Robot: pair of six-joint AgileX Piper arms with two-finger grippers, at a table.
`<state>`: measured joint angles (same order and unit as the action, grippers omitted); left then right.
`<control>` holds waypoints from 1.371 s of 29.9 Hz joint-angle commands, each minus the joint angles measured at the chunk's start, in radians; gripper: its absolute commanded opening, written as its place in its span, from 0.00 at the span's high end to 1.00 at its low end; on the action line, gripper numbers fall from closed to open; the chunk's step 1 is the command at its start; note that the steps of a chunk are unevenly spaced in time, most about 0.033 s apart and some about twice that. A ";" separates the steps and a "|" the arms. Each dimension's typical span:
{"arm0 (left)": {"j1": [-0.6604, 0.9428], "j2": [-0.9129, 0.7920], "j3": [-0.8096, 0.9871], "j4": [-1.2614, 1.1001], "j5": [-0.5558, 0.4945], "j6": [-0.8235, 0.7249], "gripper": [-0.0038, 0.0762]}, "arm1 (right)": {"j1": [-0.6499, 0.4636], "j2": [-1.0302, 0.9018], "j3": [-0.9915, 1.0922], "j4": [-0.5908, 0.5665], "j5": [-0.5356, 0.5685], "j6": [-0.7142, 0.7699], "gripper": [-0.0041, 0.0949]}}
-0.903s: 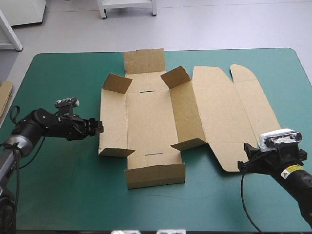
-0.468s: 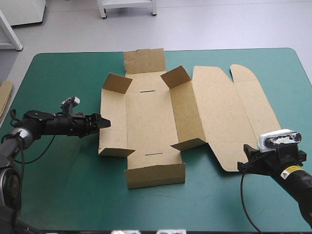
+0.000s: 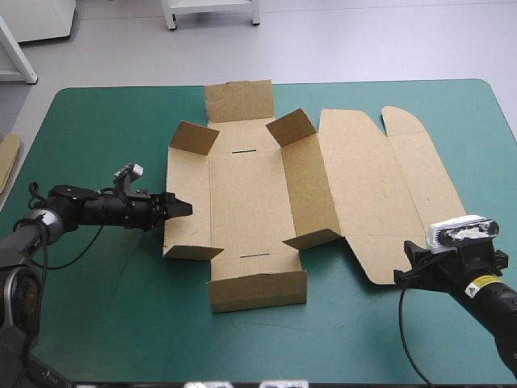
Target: Fold the box
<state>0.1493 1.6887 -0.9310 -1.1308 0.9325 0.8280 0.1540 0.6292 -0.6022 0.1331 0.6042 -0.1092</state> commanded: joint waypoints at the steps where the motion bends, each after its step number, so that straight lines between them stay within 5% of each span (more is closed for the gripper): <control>1: -0.023 -0.023 -0.021 -0.073 0.027 0.008 0.47 | 0.001 0.003 -0.038 -0.010 -0.059 -0.001 0.46; 7: -0.064 -0.022 -0.021 -0.108 -0.035 0.019 0.62 | 0.001 0.003 -0.038 -0.035 -0.061 -0.001 0.46; 13: -0.082 -0.009 -0.021 -0.103 -0.065 0.028 0.95 | 0.001 0.003 -0.038 -0.035 -0.061 -0.001 0.46; 21: -0.082 0.015 -0.036 -0.071 -0.050 0.136 0.96 | 0.001 0.003 -0.038 -0.035 -0.061 -0.001 0.46; 29: -0.082 0.015 -0.211 0.202 -0.037 0.384 0.96 | 0.001 0.003 -0.038 -0.035 -0.061 -0.001 0.46; 41: -0.255 0.036 -0.580 0.738 -0.118 0.520 0.96 | 0.001 0.003 -0.038 -0.004 -0.059 -0.001 0.46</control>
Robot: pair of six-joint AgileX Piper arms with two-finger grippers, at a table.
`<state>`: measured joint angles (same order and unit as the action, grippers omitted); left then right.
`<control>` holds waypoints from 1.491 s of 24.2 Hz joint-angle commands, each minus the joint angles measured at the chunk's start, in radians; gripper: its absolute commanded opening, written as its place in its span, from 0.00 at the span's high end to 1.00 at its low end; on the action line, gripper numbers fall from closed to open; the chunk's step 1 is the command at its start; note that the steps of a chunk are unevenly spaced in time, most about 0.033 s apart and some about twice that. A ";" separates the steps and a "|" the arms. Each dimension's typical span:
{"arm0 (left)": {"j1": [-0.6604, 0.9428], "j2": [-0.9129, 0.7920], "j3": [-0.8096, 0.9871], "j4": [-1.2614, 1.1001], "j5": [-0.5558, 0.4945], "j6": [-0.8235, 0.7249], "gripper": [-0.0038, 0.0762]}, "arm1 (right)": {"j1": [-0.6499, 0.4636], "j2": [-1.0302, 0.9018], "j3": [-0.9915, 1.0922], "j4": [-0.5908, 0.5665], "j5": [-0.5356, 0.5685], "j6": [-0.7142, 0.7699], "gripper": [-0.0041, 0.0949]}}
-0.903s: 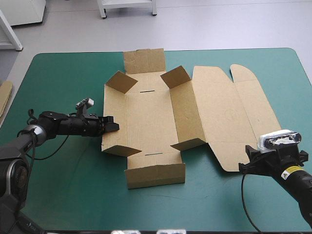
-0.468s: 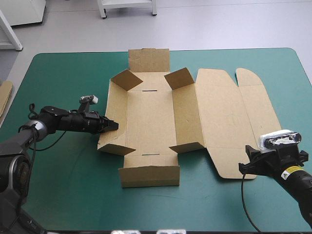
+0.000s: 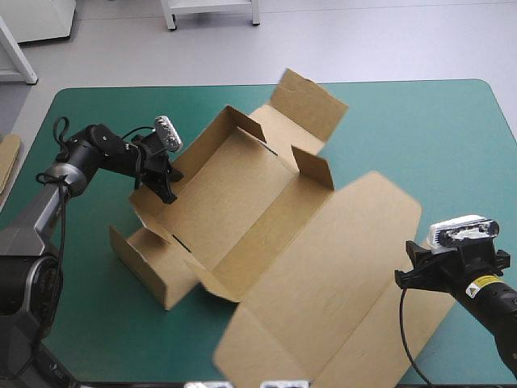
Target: Fold the box
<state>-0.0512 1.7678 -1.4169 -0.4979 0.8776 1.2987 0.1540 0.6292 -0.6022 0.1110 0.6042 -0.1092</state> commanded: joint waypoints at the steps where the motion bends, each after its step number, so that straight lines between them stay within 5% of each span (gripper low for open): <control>1: -0.071 -0.043 -0.116 0.128 -0.086 0.069 0.96 | 0.001 0.003 -0.038 0.024 -0.059 -0.001 0.46; 4: -0.132 -0.043 -0.161 0.156 -0.183 0.129 0.96 | 0.001 0.003 -0.038 0.032 -0.061 -0.001 0.46; 9: -0.297 -0.045 -0.175 0.172 -0.517 0.131 0.96 | 0.001 0.003 -0.038 0.032 -0.063 -0.001 0.46; 12: -0.377 -0.062 -0.165 0.262 -0.543 0.096 0.96 | 0.001 0.003 -0.038 0.051 -0.063 -0.001 0.46; 16: -0.501 -0.155 -0.028 0.704 -0.587 -0.419 0.96 | 0.001 0.003 -0.039 0.073 -0.075 0.015 0.46; 20: -0.650 -0.213 0.156 1.450 -0.467 -1.179 0.96 | 0.001 0.019 -0.070 0.073 -0.095 0.050 0.46; 23: -0.737 -0.213 0.188 1.674 -0.310 -1.423 0.96 | 0.001 0.054 -0.115 0.073 -0.076 0.050 0.46; 28: -0.878 -0.213 0.195 1.738 -0.165 -1.482 0.96 | 0.001 0.145 -0.212 0.073 -0.011 0.050 0.46; 36: -0.968 -0.213 0.229 1.839 -0.112 -1.535 0.96 | 0.001 0.277 -0.402 0.073 0.117 0.050 0.47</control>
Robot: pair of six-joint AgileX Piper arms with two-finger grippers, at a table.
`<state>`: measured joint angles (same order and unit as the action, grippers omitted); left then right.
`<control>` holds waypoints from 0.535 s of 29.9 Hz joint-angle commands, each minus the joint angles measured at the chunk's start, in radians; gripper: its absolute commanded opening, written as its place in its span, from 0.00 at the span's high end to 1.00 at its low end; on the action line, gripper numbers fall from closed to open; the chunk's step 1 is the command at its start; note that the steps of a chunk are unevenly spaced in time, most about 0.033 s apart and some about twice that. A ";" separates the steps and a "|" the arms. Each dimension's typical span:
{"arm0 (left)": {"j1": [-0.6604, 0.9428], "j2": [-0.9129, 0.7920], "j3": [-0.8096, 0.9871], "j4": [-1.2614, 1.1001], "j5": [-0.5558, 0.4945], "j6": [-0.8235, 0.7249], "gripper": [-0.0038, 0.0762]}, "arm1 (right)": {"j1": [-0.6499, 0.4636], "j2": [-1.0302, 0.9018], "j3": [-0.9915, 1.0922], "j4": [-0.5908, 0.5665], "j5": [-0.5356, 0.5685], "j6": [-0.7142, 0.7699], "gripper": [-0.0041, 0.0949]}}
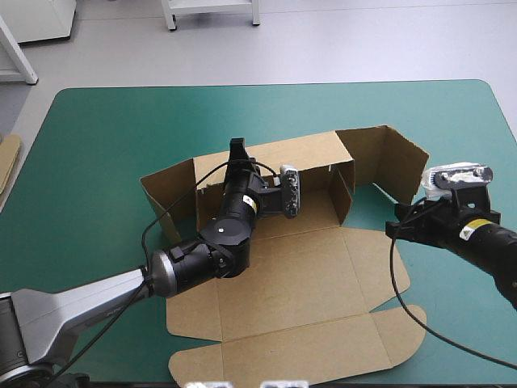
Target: Fold the box
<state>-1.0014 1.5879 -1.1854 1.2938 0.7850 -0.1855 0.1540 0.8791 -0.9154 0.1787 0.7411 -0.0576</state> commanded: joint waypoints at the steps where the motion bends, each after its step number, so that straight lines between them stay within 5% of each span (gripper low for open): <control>1: -0.018 -0.033 0.012 0.081 -0.020 -0.068 0.96 | 0.001 0.044 -0.120 0.005 -0.004 -0.001 0.48; 16: -0.018 -0.033 0.091 0.254 -0.027 -0.165 0.96 | 0.001 0.462 -0.664 -0.061 0.170 -0.008 0.55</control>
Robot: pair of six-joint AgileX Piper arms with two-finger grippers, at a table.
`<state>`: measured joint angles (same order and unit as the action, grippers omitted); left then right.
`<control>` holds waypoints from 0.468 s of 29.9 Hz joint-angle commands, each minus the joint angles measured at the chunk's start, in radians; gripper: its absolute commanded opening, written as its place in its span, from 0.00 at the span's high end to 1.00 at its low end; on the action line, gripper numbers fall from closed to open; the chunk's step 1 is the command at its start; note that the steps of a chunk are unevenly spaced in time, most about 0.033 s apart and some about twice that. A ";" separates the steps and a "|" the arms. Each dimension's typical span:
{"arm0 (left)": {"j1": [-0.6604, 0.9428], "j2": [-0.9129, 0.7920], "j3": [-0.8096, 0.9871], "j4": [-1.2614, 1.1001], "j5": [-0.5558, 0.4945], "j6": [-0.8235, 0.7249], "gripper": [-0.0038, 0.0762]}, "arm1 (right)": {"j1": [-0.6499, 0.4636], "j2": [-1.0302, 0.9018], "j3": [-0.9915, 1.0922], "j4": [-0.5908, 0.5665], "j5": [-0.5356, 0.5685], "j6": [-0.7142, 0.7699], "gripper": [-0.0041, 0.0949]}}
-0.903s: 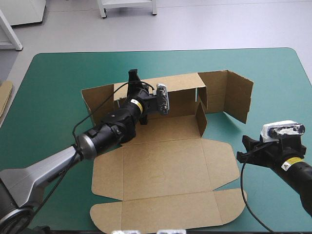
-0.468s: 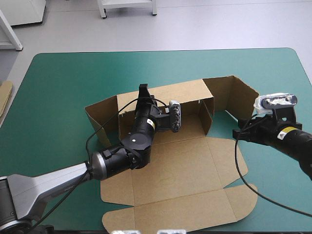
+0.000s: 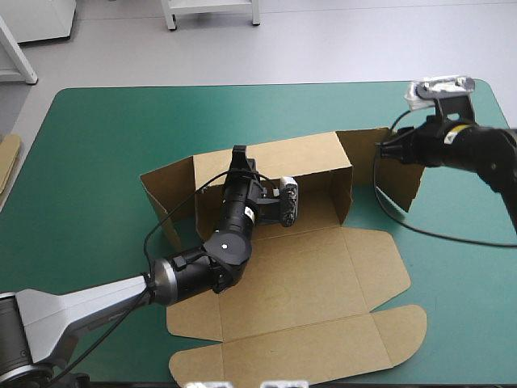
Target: Fold the box
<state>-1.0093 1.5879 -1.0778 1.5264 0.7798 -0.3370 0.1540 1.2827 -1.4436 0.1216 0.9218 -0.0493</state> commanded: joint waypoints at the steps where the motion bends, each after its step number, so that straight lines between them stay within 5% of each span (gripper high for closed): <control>1: -0.010 -0.033 -0.016 0.019 -0.024 -0.016 0.96 | 0.001 0.107 -0.197 -0.004 0.005 -0.017 0.55; 5: -0.010 -0.033 -0.016 0.019 -0.024 -0.037 0.96 | 0.001 0.246 -0.377 -0.004 0.023 -0.025 0.57; 14: -0.010 -0.033 -0.016 0.019 -0.024 -0.043 0.96 | 0.001 0.523 -0.600 -0.027 0.071 -0.043 0.84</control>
<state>-1.0093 1.5879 -1.0778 1.5273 0.7798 -0.3636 0.1540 1.8001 -1.9793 0.1061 1.0238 -0.0776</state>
